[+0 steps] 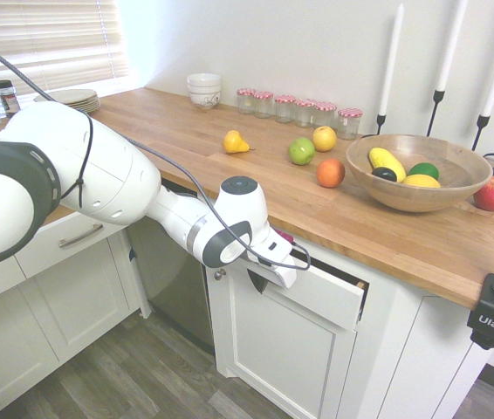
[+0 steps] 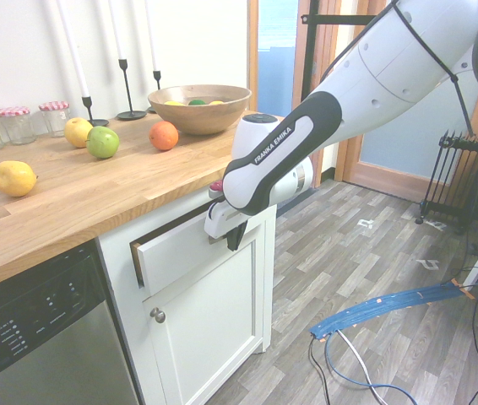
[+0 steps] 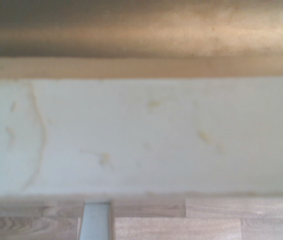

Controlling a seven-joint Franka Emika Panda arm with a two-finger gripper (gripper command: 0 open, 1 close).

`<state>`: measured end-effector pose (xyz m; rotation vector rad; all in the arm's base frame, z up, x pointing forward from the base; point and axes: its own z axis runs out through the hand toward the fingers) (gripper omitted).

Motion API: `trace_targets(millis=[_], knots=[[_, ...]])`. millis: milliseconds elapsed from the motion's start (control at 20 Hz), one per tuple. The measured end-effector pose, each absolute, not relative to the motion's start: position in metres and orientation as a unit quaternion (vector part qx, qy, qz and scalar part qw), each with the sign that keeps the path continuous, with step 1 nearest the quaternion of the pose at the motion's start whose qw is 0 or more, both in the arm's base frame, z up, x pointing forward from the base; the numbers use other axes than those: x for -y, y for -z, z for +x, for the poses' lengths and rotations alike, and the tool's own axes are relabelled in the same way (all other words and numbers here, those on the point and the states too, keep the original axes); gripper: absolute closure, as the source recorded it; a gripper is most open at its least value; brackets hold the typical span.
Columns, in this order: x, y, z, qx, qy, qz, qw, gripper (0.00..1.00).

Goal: Close the drawer

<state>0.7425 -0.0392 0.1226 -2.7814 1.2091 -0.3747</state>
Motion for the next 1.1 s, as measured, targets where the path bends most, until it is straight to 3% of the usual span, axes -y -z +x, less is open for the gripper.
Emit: trace_targets(millis=[1100], knots=[[0.0392,-0.1136,0.7451,-0.42,0.095,-0.902,0.029,1.0]])
